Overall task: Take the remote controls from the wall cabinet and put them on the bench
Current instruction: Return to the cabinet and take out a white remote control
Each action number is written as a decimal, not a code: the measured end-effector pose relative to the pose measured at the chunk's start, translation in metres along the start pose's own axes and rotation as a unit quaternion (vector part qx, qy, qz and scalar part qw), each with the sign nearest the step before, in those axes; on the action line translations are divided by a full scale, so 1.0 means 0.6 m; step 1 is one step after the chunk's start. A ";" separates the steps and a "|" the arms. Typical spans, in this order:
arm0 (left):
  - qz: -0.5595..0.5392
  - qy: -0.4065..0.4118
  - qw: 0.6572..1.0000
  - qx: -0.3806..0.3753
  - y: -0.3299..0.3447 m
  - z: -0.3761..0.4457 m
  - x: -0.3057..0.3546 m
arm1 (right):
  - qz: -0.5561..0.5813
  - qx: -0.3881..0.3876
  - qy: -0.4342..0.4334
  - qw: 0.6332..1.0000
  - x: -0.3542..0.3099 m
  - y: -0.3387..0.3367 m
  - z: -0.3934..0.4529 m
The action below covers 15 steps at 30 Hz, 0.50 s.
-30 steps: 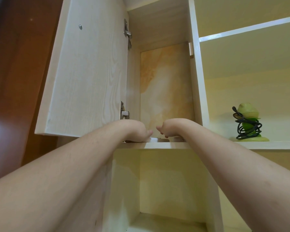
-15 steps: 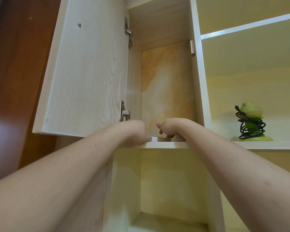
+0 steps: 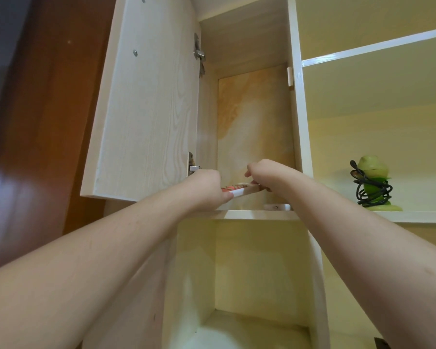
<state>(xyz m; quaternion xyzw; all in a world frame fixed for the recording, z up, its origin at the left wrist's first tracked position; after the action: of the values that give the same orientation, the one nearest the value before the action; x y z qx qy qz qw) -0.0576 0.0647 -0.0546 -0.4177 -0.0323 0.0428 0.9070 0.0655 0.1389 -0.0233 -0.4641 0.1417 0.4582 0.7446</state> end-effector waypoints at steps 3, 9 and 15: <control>-0.006 0.014 1.000 0.013 -0.016 -0.018 0.003 | 0.025 0.009 -0.013 1.000 -0.010 -0.013 -0.015; -0.070 0.034 0.996 0.030 -0.035 -0.041 -0.013 | 0.072 0.016 0.001 0.997 -0.024 -0.037 -0.045; -0.131 0.065 0.989 0.034 -0.054 -0.069 -0.030 | 0.157 0.017 0.016 0.987 -0.028 -0.076 -0.099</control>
<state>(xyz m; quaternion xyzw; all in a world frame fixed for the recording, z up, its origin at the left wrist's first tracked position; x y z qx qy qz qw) -0.0702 0.0104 -0.0571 -0.3810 -0.0265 -0.1019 0.9185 0.1065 0.0740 -0.0185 -0.4310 0.2327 0.5594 0.6687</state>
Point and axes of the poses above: each hand's wrist, its own z-axis towards the middle knuckle, its own y-axis out of the palm, x = y × z, the point moved 3 cm from there along z, towards the middle knuckle, and after that the axes turned 2 degrees about z, right-handed, at the moved point
